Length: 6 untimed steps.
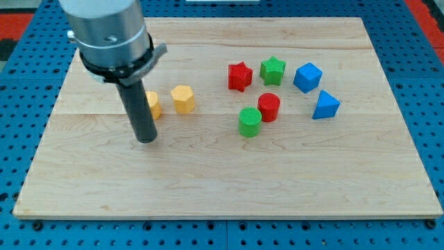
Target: Push the yellow hexagon into the yellow heart
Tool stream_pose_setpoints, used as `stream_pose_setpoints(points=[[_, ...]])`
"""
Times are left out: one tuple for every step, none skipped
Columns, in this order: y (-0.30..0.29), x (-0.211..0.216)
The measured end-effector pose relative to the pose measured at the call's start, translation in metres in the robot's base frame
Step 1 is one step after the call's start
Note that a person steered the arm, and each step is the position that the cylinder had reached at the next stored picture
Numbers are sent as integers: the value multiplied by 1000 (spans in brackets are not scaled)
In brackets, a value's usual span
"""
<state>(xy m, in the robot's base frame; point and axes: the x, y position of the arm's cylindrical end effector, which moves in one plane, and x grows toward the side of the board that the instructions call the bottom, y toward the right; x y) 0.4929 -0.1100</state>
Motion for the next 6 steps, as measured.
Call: stream_pose_setpoints(points=[[36, -37], [73, -60], [61, -65], [91, -91], [30, -100], [-21, -100]])
